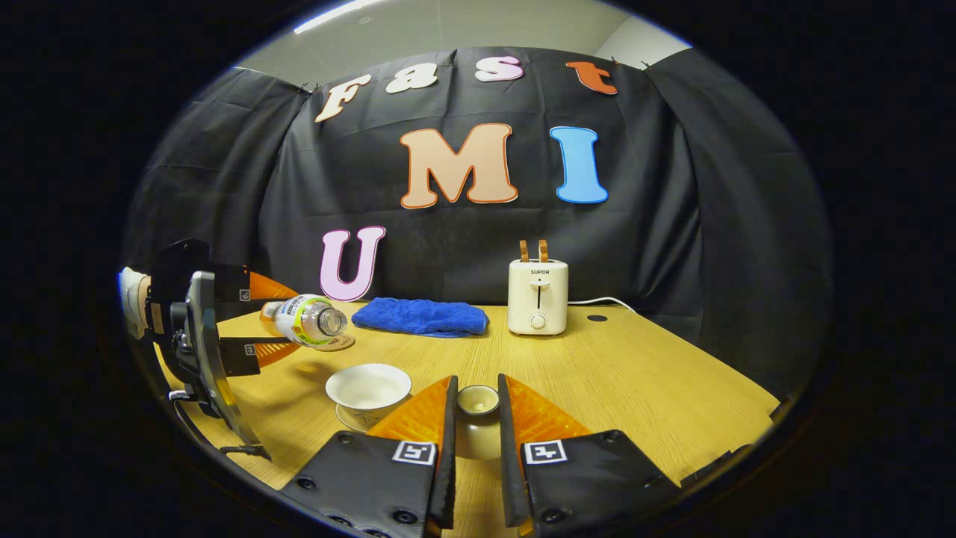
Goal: Open the teacup lid with one hand, grasp the water bottle and pour water into the teacup with the other hand; after pouring, place the water bottle on the coaster and then close the teacup lid.
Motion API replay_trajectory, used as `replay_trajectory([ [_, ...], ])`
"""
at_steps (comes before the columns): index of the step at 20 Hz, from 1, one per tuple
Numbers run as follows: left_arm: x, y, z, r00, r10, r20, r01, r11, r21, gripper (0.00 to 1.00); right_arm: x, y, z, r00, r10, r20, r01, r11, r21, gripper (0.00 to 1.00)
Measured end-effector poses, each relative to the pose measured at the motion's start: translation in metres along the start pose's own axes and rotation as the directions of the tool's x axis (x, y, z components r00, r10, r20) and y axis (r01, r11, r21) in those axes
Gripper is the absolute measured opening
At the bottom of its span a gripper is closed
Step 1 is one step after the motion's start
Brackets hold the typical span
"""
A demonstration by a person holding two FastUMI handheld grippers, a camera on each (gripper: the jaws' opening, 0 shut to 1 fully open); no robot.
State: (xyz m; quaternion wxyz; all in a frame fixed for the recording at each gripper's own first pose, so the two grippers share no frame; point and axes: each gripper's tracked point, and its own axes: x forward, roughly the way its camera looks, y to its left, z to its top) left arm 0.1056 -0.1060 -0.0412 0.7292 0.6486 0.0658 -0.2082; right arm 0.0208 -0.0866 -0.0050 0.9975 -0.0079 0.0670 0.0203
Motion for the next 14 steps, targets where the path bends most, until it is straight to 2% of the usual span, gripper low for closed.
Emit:
replay_trajectory([
  [4,0.001,-0.007,-0.005,1.0,-0.028,-0.003,0.029,0.998,0.047,0.56,-0.001,0.001,0.003,1.0,0.006,0.008,-0.006,1.0,0.007,0.29],
  [7,0.0,0.002,-0.01,1.0,-0.004,-0.027,0.007,0.99,0.138,0.57,-0.001,-0.002,0.005,1.0,0.0,0.013,0.0,1.0,0.0,0.31],
  [8,0.001,0.005,-0.011,1.0,0.001,-0.032,0.005,0.986,0.164,0.56,-0.001,-0.002,0.006,1.0,-0.001,0.014,0.001,1.0,0.002,0.27],
  [10,0.002,0.003,-0.015,0.999,-0.01,-0.038,0.017,0.983,0.181,0.57,-0.002,-0.004,0.006,1.0,-0.003,0.015,0.003,1.0,0.006,0.31],
  [14,0.001,0.001,-0.013,0.998,-0.03,-0.048,0.041,0.969,0.245,0.57,-0.003,-0.006,0.009,1.0,-0.004,0.021,0.003,1.0,0.012,0.31],
])
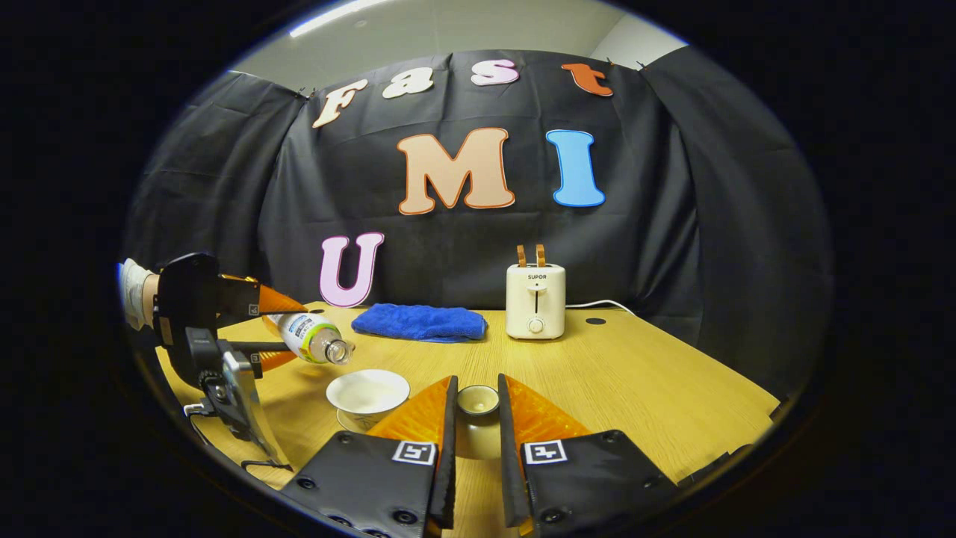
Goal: Open the teacup lid with one hand, grasp the water bottle and pour water into the teacup with the other hand; after pouring, place the water bottle on the coaster and then close the teacup lid.
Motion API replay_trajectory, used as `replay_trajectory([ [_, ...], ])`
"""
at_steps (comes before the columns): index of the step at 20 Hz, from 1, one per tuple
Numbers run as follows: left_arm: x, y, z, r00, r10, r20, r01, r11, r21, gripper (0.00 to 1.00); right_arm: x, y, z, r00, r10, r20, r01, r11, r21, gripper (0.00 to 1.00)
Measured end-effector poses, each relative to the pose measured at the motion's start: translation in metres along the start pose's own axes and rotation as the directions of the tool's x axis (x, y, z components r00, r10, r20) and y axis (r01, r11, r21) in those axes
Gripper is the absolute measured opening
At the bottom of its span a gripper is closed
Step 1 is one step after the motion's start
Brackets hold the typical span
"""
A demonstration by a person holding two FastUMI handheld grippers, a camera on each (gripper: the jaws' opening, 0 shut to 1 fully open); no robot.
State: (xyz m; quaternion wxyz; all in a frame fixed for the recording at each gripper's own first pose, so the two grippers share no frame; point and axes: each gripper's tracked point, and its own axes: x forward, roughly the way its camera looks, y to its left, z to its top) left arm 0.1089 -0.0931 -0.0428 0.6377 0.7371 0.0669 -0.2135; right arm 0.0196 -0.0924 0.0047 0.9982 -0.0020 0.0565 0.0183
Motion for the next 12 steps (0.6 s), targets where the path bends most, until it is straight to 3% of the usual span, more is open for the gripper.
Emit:
replay_trajectory([
  [7,-0.001,0.007,0.0,0.999,-0.026,-0.028,0.029,0.994,0.11,0.57,-0.004,0.005,0.005,1.0,0.014,0.011,-0.014,1.0,-0.006,0.27],
  [12,-0.002,0.01,-0.002,0.998,-0.048,-0.049,0.056,0.981,0.186,0.57,-0.004,0.008,0.005,1.0,0.022,0.01,-0.022,1.0,-0.006,0.29],
])
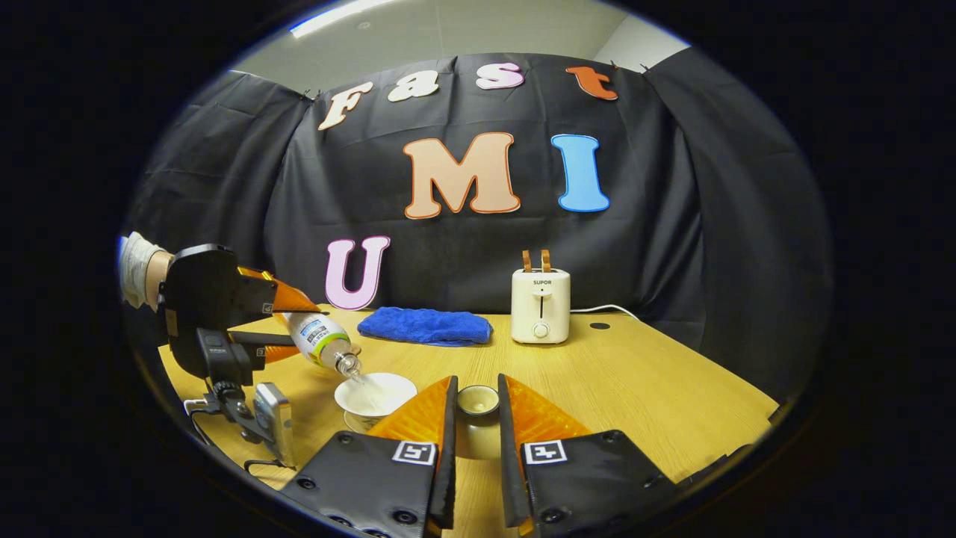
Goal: Open the teacup lid with one hand, grasp the water bottle and pour water into the teacup with the other hand; after pouring, place the water bottle on the coaster and then close the teacup lid.
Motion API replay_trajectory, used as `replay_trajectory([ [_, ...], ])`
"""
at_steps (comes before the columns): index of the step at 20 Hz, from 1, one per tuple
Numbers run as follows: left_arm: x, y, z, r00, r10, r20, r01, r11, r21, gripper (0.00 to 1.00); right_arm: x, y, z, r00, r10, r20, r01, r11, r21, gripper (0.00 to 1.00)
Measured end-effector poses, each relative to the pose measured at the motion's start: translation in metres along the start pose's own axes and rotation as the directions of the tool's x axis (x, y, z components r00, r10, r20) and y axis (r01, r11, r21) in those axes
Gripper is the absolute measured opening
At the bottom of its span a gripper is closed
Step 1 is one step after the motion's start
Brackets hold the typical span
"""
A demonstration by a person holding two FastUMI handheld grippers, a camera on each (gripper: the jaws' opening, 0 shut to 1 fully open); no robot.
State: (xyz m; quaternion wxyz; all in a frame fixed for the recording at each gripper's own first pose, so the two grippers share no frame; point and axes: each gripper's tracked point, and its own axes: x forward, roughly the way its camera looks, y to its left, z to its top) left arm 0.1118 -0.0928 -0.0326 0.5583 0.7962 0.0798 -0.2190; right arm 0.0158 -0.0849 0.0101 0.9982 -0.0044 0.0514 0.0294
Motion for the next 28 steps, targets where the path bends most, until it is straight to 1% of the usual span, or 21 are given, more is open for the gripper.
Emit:
replay_trajectory([
  [2,0.0,0.003,0.001,1.0,-0.003,-0.001,0.003,1.0,0.027,0.57,0.001,0.002,-0.001,1.0,0.004,-0.003,-0.004,1.0,-0.004,0.31],
  [3,0.001,0.007,0.003,1.0,0.002,0.003,-0.002,0.999,0.039,0.57,0.0,0.003,-0.002,1.0,0.005,-0.004,-0.005,1.0,-0.003,0.29],
  [4,0.0,0.01,0.003,1.0,0.006,0.004,-0.007,0.999,0.048,0.57,0.0,0.003,-0.002,1.0,0.006,-0.006,-0.006,1.0,-0.003,0.29],
  [5,0.0,0.012,0.002,1.0,0.007,0.001,-0.007,0.998,0.059,0.57,0.001,0.003,-0.002,1.0,0.008,-0.005,-0.008,1.0,-0.001,0.31],
  [6,0.0,0.015,0.001,1.0,0.01,-0.001,-0.01,0.997,0.071,0.57,0.001,0.004,-0.001,1.0,0.01,-0.004,-0.01,1.0,0.002,0.28],
  [9,0.0,0.024,0.0,1.0,0.016,-0.006,-0.015,0.993,0.116,0.57,0.0,0.003,0.0,1.0,0.009,0.0,-0.009,1.0,0.002,0.29],
  [10,0.0,0.026,0.0,1.0,0.016,-0.01,-0.014,0.992,0.129,0.57,0.0,0.002,0.001,1.0,0.009,0.0,-0.009,1.0,0.003,0.31],
  [11,0.0,0.028,0.0,1.0,0.019,-0.011,-0.018,0.989,0.144,0.57,0.0,0.003,0.0,1.0,0.009,0.001,-0.009,1.0,0.004,0.29],
  [12,-0.001,0.032,0.0,1.0,0.024,-0.011,-0.022,0.987,0.16,0.57,0.0,0.002,0.001,1.0,0.008,0.001,-0.008,1.0,0.006,0.31],
  [14,-0.003,0.038,0.0,1.0,0.027,-0.015,-0.024,0.982,0.186,0.57,0.0,0.001,0.0,1.0,0.007,-0.002,-0.007,1.0,0.006,0.29],
  [16,-0.001,0.044,0.001,0.999,0.039,-0.017,-0.035,0.975,0.217,0.57,0.001,0.001,-0.001,1.0,0.007,-0.005,-0.007,1.0,0.007,0.29],
  [17,-0.001,0.048,0.001,0.999,0.049,-0.019,-0.044,0.972,0.231,0.57,0.001,0.002,-0.001,1.0,0.007,-0.004,-0.007,1.0,0.007,0.31],
  [18,0.0,0.053,0.001,0.998,0.06,-0.02,-0.053,0.968,0.245,0.57,0.001,0.001,0.0,1.0,0.006,-0.003,-0.006,1.0,0.006,0.29],
  [19,-0.001,0.056,0.002,0.997,0.067,-0.022,-0.059,0.965,0.254,0.57,0.001,0.001,-0.001,1.0,0.004,-0.004,-0.004,1.0,0.006,0.29],
  [20,-0.003,0.058,0.002,0.997,0.071,-0.024,-0.063,0.964,0.258,0.57,0.001,0.001,-0.002,1.0,0.004,-0.006,-0.004,1.0,0.006,0.27],
  [21,-0.004,0.059,0.002,0.997,0.075,-0.028,-0.065,0.962,0.264,0.57,0.002,0.001,-0.002,1.0,0.004,-0.008,-0.004,1.0,0.007,0.31],
  [22,-0.005,0.062,0.003,0.996,0.08,-0.026,-0.07,0.96,0.271,0.57,0.002,0.002,-0.002,1.0,0.005,-0.008,-0.004,1.0,0.007,0.31],
  [23,-0.006,0.062,0.003,0.996,0.079,-0.027,-0.069,0.96,0.273,0.57,0.002,0.002,-0.001,1.0,0.005,-0.005,-0.005,1.0,0.001,0.29],
  [25,-0.006,0.058,0.003,0.997,0.073,-0.019,-0.066,0.964,0.258,0.57,0.001,0.005,-0.001,1.0,0.013,-0.002,-0.013,1.0,-0.006,0.31],
  [27,-0.002,0.054,0.003,0.997,0.069,-0.022,-0.061,0.963,0.264,0.57,0.002,0.009,-0.003,1.0,0.022,-0.007,-0.022,1.0,-0.006,0.27],
  [28,0.0,0.049,0.004,0.998,0.063,-0.018,-0.056,0.962,0.268,0.57,0.002,0.01,-0.004,1.0,0.024,-0.008,-0.024,1.0,-0.008,0.31],
])
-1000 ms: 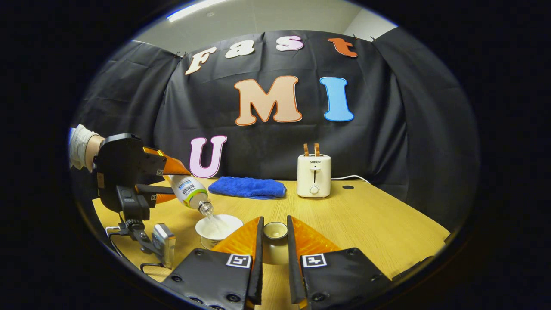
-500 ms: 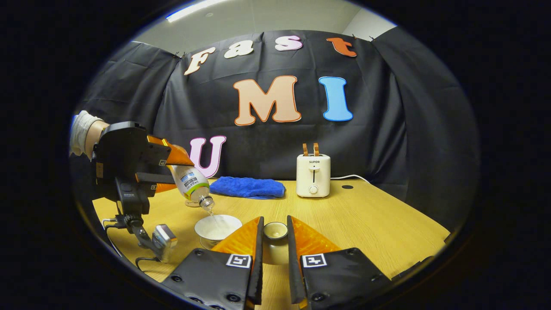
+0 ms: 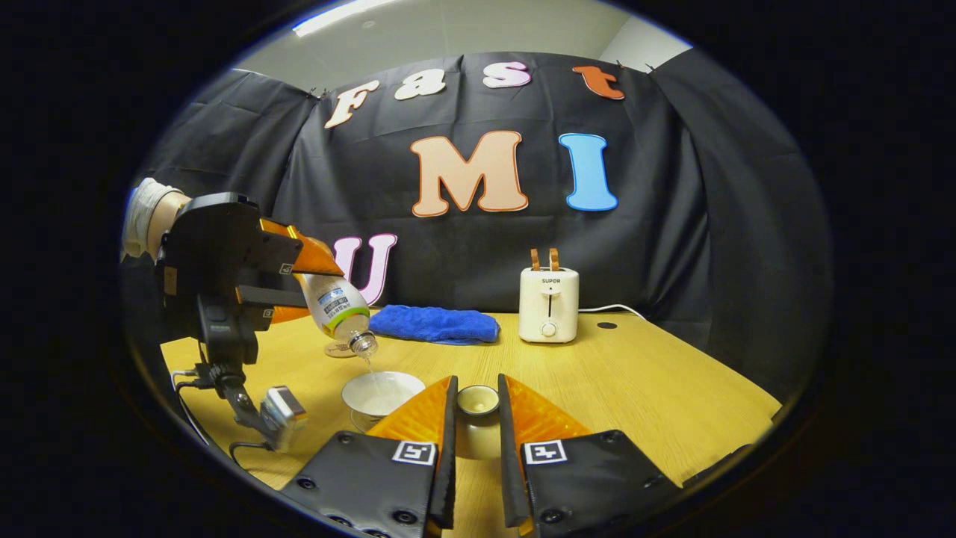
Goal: Open the teacup lid with one hand, grasp the water bottle and pour water into the teacup with the other hand; after pouring, place the water bottle on the coaster and then close the teacup lid.
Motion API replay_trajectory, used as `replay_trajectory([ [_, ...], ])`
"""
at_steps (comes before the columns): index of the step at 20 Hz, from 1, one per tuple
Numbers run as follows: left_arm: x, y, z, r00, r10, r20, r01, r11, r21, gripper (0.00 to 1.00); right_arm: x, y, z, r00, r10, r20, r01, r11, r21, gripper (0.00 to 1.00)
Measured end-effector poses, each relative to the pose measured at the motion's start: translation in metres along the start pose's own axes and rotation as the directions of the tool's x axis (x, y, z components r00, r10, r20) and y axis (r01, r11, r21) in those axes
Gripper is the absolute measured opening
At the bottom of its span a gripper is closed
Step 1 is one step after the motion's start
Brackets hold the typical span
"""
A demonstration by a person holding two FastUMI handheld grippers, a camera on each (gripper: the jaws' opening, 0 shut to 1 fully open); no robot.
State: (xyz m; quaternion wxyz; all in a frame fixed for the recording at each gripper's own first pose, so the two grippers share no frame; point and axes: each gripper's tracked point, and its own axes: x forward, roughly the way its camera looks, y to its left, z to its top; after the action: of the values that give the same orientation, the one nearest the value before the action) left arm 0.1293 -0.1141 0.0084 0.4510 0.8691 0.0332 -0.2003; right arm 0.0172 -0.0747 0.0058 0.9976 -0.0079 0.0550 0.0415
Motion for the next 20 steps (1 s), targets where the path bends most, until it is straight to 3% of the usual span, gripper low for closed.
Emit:
replay_trajectory([
  [7,0.01,-0.044,0.02,0.997,-0.048,0.056,0.055,0.989,-0.134,0.57,0.002,0.003,-0.005,1.0,0.005,-0.012,-0.005,1.0,0.005,0.31],
  [12,0.007,-0.065,0.035,0.993,-0.033,0.114,0.07,0.939,-0.338,0.57,0.006,0.009,-0.009,0.999,0.02,-0.026,-0.02,1.0,-0.01,0.29],
  [16,0.004,-0.079,0.043,0.987,-0.025,0.156,0.101,0.858,-0.503,0.57,0.01,0.015,0.004,1.0,0.028,-0.01,-0.028,0.999,-0.024,0.29],
  [18,-0.008,-0.084,0.041,0.987,-0.003,0.164,0.101,0.799,-0.592,0.56,0.015,0.022,0.01,0.999,0.045,0.0,-0.045,0.999,-0.026,0.27],
  [20,-0.017,-0.086,0.033,0.987,0.02,0.16,0.096,0.722,-0.685,0.57,0.022,0.031,0.015,0.998,0.067,0.005,-0.067,0.997,-0.023,0.29],
])
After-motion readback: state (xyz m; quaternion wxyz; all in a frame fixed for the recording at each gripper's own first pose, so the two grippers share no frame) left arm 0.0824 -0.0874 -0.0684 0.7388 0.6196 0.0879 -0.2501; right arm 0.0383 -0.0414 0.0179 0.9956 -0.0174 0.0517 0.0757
